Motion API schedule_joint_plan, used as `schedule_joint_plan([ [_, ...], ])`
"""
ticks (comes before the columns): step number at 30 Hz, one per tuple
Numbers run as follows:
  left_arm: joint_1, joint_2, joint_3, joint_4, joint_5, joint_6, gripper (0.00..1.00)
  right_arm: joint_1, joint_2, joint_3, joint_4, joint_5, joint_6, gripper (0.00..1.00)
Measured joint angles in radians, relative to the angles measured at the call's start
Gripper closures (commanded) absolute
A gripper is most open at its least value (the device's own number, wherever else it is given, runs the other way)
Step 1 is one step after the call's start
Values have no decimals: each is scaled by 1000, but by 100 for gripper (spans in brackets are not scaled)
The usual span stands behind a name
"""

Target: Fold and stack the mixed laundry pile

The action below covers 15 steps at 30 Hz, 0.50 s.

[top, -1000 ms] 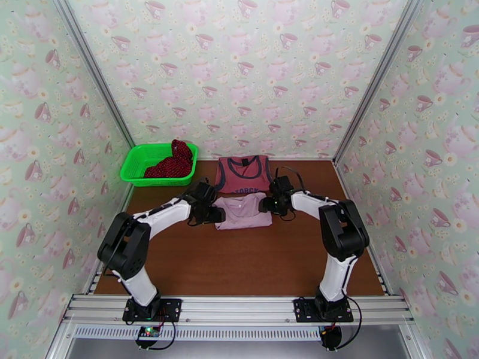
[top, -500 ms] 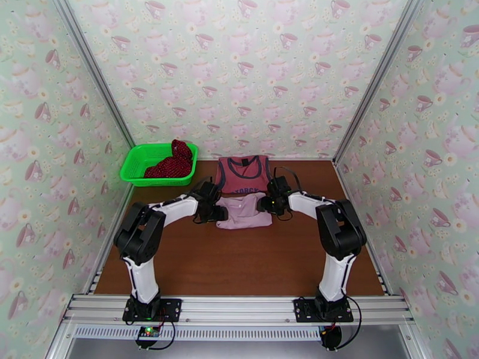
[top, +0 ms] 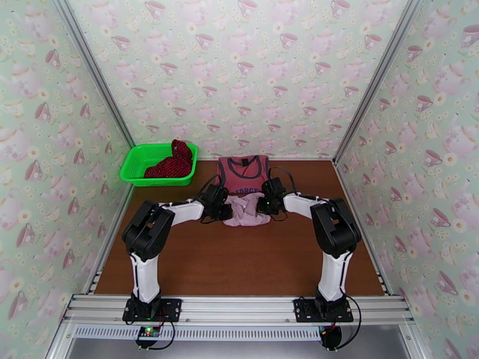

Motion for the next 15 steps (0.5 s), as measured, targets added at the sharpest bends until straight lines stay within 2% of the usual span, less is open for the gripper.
schedule_joint_plan([
  [7, -2, -154, -46, -138, -89, 20, 100, 17, -41, 14, -124, 36, -23, 100],
  [12, -6, -311, -29, -216, -152, 39, 100, 21, -148, 48, -229, 87, -52, 100],
  [15, -8, -351, 16, -251, -177, 53, 100, 23, -210, 102, -261, 109, -71, 100],
])
